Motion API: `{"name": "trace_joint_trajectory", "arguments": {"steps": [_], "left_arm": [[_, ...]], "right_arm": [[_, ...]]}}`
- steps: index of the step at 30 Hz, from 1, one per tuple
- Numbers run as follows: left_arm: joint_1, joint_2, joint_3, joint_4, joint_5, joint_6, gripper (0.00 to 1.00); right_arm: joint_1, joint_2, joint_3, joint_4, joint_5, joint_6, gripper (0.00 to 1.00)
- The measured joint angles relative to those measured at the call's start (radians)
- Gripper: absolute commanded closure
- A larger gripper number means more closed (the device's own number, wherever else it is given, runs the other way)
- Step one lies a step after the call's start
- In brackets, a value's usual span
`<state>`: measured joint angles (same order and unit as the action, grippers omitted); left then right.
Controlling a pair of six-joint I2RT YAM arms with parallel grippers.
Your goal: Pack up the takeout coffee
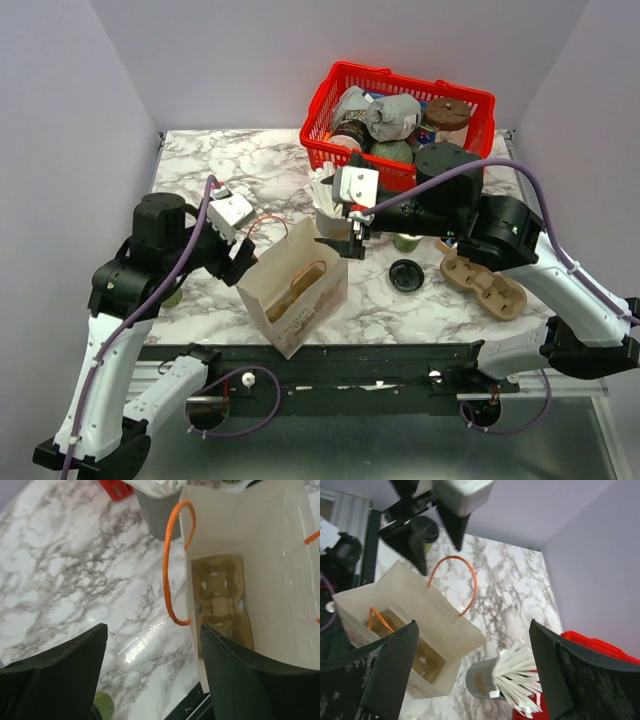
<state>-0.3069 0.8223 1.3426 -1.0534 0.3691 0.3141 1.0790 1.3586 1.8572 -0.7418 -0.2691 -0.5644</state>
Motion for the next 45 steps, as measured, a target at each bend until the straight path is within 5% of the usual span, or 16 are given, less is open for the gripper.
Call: {"name": "trace_joint_trajectory", "arguments": {"steps": [4,7,10,11,13,28,45], "left_arm": [[0.0,0.039,-0.058,-0.037,0.069,-0.001,0.2],[0.0,0.087,-0.083,-0.04,0.111,-0.002,0.37],[0.0,0.117,-0.1,-0.035,0.123,-0.003,0.67],[0.0,0.129,-0.101,-0.034,0.13,-0.002,0.85],[0.0,0.146,-0.101,-0.034,0.145,0.009,0.99],[0.0,0.136,-0.013,-0.035,0.093,0.297,1.0],[0.0,-0.232,-0.28,0.04,0.209,0.404,1.0]], "right_arm": [[-0.015,-0.011,-0.016,0.044,0.085,-0.011,0.0],[-0.028,-0.011,-0.033,0.055,0.121,-0.013,0.0],[-0.034,-0.011,-0.049,0.063,0.143,-0.013,0.0],[-0.034,-0.011,-0.054,0.064,0.15,-0.013,0.0],[-0.036,-0.011,-0.062,0.067,0.161,-0.013,0.0],[-0.161,-0.012,-0.098,0.13,0.264,0.002,0.0],[-0.171,-0.016,-0.194,0.142,0.272,0.03,0.0]]}}
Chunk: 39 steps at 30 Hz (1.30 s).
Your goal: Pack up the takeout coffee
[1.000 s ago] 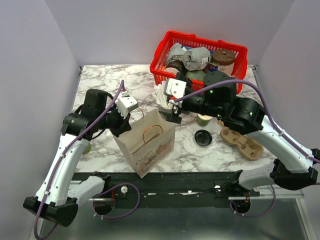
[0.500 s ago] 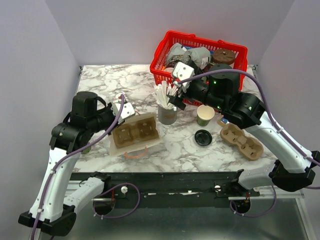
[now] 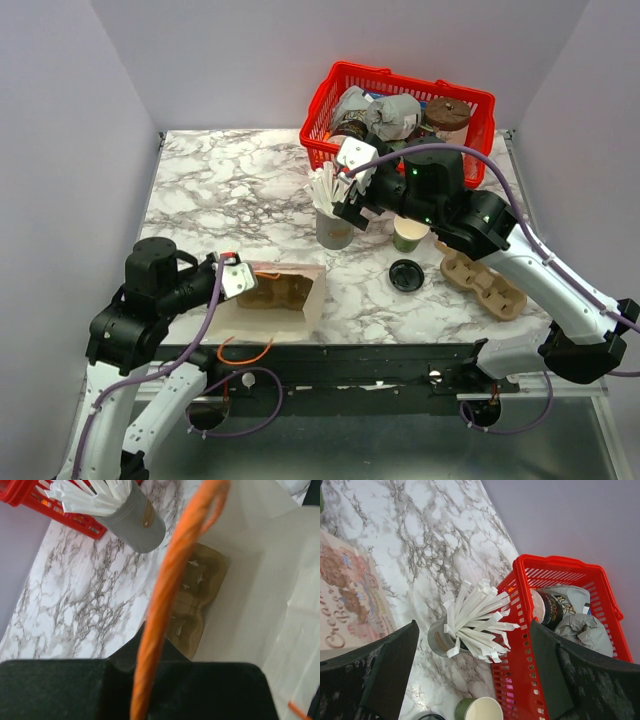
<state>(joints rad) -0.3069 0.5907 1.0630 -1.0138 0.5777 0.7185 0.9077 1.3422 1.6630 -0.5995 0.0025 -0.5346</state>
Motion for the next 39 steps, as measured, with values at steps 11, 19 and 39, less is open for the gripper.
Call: {"name": "trace_joint_trajectory", "arguments": {"steps": [11,19,39], "left_arm": [[-0.001,-0.022,-0.013,0.079,0.014,-0.104,1.0],[-0.001,0.198,0.055,0.113,-0.058,-0.089,1.0],[0.066,0.306,0.488,0.077,-0.319,-0.178,0.07]], "right_arm": [[0.0,0.003,0.0,0.0,-0.009,0.004,0.0],[-0.027,0.011,0.018,-0.031,-0.076,0.009,0.0],[-0.146,0.074,0.087,-0.11,-0.309,0.064,0.0]]}}
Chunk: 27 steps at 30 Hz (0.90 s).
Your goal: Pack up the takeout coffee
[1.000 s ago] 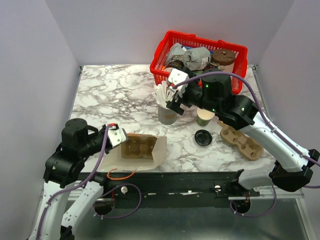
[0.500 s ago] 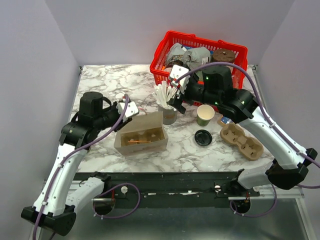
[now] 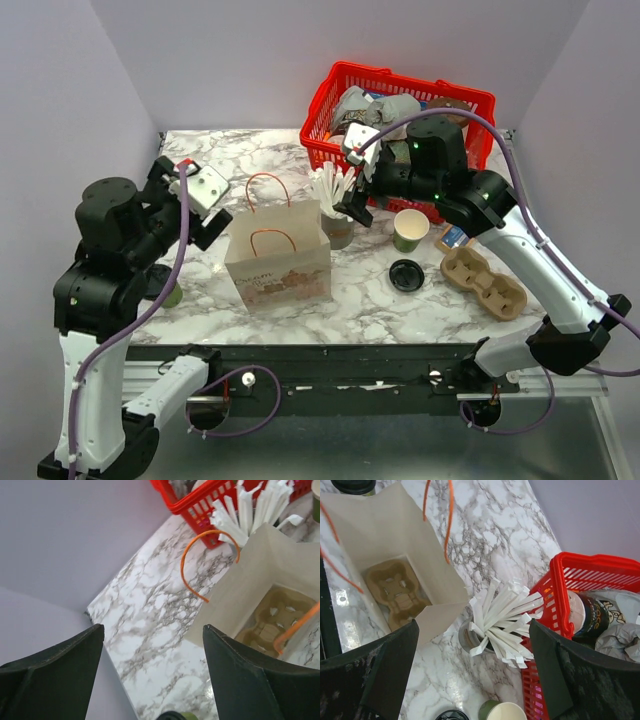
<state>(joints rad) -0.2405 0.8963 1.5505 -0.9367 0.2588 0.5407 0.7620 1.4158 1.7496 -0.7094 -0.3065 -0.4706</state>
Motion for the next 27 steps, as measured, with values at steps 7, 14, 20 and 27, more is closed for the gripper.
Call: {"name": "trace_joint_trajectory", "arguments": {"steps": [7,14,20,27], "left_arm": [[0.091,0.038,0.053,-0.256,-0.076,0.026,0.01],[0.423,0.268,-0.027,-0.348,-0.05,0.135,0.01],[0.612,0.332,-0.079,-0.378,-0.058,0.236,0.01],[0.639,0.385,-0.125,-0.39,-0.089,0.285,0.01]], "right_arm": [[-0.005,0.001,0.0,-0.001,-0.074,0.009,0.0],[-0.005,-0.003,-0.006,0.001,-0.127,0.027,0.0],[-0.006,-0.045,-0.068,0.003,-0.132,0.029,0.0],[-0.01,-0.056,-0.069,-0.007,-0.134,0.027,0.0]]}}
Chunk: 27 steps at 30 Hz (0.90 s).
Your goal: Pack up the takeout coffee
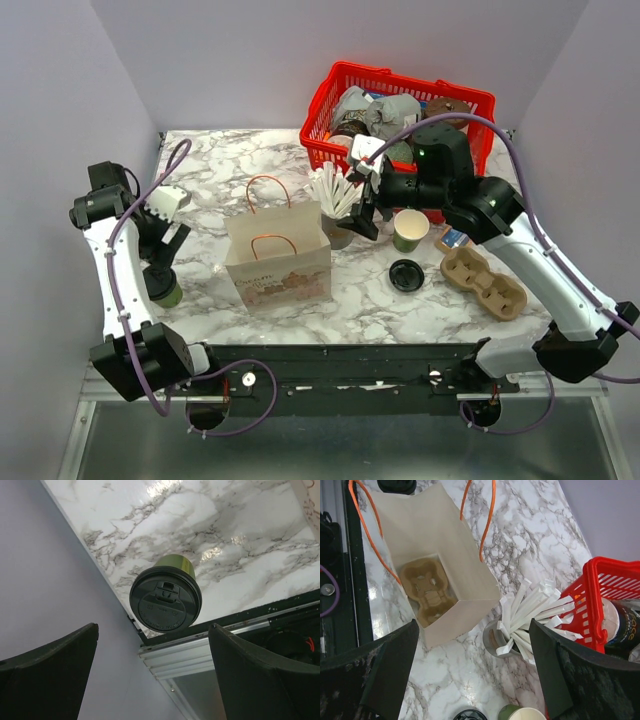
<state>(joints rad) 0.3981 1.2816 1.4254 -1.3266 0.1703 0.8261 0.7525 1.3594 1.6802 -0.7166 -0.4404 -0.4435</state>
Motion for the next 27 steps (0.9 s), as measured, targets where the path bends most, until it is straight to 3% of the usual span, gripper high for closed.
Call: {"name": "trace_joint_trajectory", "arguments": {"steps": [8,27], "left_arm": [[0.002,-0.039,-0.114,-0.011,-0.08,0.087,0.01],[0.039,0.069,-0.093,-0.01,-0.111,0.188,0.01]], "right_arm": [[-0.001,0.079,0.105,-0.08,-0.019,0.0,0.0],[-0.001,0.163,0.184,-0.213,-0.037,0.014,0.0]]}}
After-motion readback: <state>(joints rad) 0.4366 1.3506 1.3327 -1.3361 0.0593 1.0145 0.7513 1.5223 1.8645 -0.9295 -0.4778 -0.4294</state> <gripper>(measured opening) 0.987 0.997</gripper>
